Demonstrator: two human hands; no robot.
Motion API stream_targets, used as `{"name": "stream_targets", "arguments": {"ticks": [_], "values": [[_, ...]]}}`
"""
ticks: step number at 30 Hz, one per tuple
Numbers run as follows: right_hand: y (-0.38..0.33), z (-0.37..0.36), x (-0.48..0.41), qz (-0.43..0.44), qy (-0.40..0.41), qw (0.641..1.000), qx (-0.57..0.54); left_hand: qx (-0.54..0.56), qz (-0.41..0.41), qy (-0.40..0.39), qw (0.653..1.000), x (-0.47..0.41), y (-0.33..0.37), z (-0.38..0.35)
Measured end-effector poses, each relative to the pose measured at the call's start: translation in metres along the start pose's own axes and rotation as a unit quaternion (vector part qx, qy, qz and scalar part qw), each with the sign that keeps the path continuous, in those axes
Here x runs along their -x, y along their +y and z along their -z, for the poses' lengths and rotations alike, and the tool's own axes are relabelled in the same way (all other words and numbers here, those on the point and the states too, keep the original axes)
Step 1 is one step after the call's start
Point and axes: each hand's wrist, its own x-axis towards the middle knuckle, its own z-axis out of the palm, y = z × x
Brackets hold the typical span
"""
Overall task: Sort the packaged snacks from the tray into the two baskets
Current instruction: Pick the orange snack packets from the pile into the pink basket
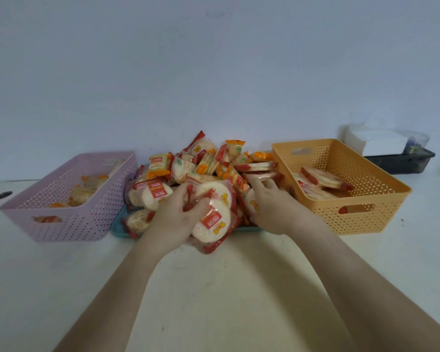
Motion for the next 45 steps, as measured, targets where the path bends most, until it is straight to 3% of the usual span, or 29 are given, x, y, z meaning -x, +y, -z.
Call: {"name": "stream_targets", "arguments": {"ticks": [3, 7, 10, 12, 16, 18, 19, 20, 23, 26, 29, 31, 33, 35, 39, 42, 45], "values": [[-0.004, -0.006, -0.001, -0.029, 0.020, 0.999, 0.015, 0.159, 0.083, 0.033, 0.983, 0.001, 0.003, -0.004], [-0.003, -0.001, 0.000, -0.014, 0.107, 0.994, 0.021, 0.241, 0.092, 0.009, 0.966, 0.002, -0.001, -0.011], [-0.003, 0.007, 0.003, 0.036, 0.160, 0.985, -0.048, 0.262, 0.098, -0.003, 0.960, 0.001, -0.002, -0.016], [-0.001, 0.018, 0.007, 0.046, 0.160, 0.969, -0.180, 0.291, 0.092, -0.001, 0.952, 0.002, 0.001, -0.017], [0.001, 0.037, 0.016, 0.072, 0.093, 0.875, -0.470, 0.384, 0.089, -0.030, 0.919, 0.004, 0.025, -0.023], [0.000, 0.050, 0.022, 0.078, 0.062, 0.795, -0.599, 0.375, 0.069, -0.043, 0.923, 0.001, 0.044, -0.033], [0.000, 0.057, 0.026, 0.081, 0.059, 0.772, -0.628, 0.338, 0.051, -0.036, 0.939, -0.003, 0.052, -0.039], [0.003, 0.064, 0.029, 0.092, 0.066, 0.771, -0.627, 0.296, 0.032, -0.028, 0.954, -0.006, 0.061, -0.045], [0.017, 0.080, 0.043, 0.131, 0.158, 0.820, -0.535, 0.181, -0.028, -0.038, 0.982, -0.022, 0.085, -0.064], [0.028, 0.085, 0.041, 0.090, 0.301, 0.805, -0.504, 0.055, -0.044, -0.022, 0.997, -0.040, 0.102, -0.079], [0.057, 0.087, 0.035, 0.054, 0.417, 0.834, -0.358, -0.108, -0.069, -0.006, 0.992, -0.052, 0.107, -0.103], [0.074, 0.084, 0.031, 0.021, 0.415, 0.873, -0.255, -0.161, -0.063, -0.065, 0.983, -0.053, 0.100, -0.118], [0.082, 0.082, 0.029, -0.017, 0.359, 0.913, -0.192, -0.173, -0.030, -0.134, 0.975, -0.051, 0.090, -0.130], [0.086, 0.076, 0.028, -0.032, 0.332, 0.932, -0.143, -0.148, -0.019, -0.137, 0.979, -0.049, 0.084, -0.138], [0.088, 0.065, 0.026, -0.060, 0.339, 0.936, -0.076, -0.160, -0.095, -0.048, 0.981, -0.052, 0.083, -0.138], [0.087, 0.060, 0.024, -0.073, 0.343, 0.936, -0.028, -0.123, -0.120, -0.024, 0.985, -0.050, 0.084, -0.136], [0.075, 0.054, 0.022, 0.010, 0.406, 0.913, -0.035, -0.152, -0.174, 0.012, 0.973, -0.046, 0.085, -0.121]]}}
